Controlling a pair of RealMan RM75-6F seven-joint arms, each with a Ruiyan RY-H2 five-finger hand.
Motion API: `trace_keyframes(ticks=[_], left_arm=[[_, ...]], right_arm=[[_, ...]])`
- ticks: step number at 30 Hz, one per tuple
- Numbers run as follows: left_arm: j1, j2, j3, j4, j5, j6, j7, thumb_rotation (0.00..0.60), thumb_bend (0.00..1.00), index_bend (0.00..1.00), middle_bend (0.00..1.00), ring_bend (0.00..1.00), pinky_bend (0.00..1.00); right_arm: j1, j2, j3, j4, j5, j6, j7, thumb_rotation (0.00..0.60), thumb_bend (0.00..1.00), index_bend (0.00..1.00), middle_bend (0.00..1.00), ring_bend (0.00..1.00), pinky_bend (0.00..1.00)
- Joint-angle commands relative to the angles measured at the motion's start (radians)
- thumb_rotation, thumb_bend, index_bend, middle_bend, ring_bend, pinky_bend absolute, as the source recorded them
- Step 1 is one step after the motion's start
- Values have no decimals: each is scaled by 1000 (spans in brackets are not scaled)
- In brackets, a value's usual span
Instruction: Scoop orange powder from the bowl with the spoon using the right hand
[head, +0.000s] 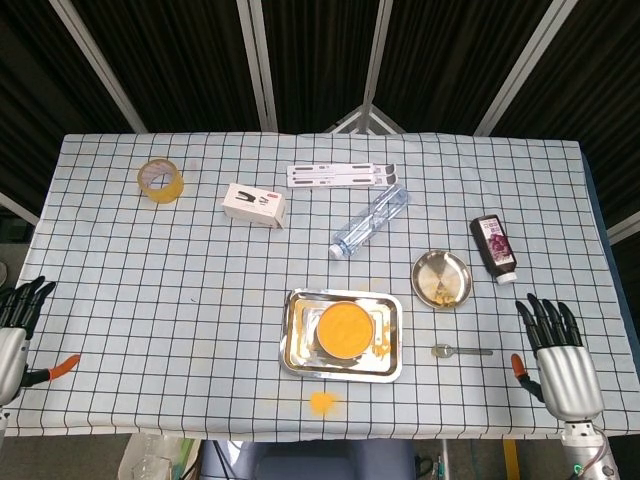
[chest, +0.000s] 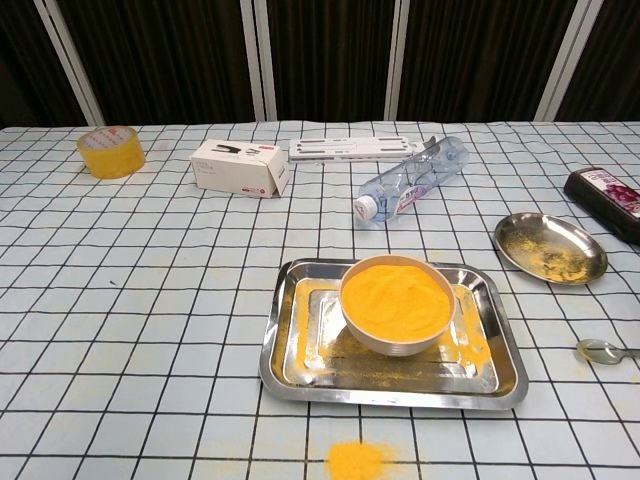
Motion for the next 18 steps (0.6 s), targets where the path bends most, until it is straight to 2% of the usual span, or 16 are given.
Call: trace_keyframes(ticks=[1, 9, 18], left_arm=[[-2, -4, -4, 6, 10, 9, -6, 600, 0, 0, 0, 0, 0], [-8, -9, -9, 16, 8, 3, -10, 600, 0, 0, 0, 0, 0], [-16, -8, -9, 19, 1, -14, -15, 600, 0, 0, 0, 0, 0]], right_arm=[[19, -23, -5, -19, 36, -66, -60, 600, 457, 262, 28, 0, 0], [70, -100, 19, -41, 159, -200, -170, 600, 457, 400, 44, 0, 0], [104, -211, 29, 25, 256, -269, -261, 600, 457, 408, 44, 0, 0]])
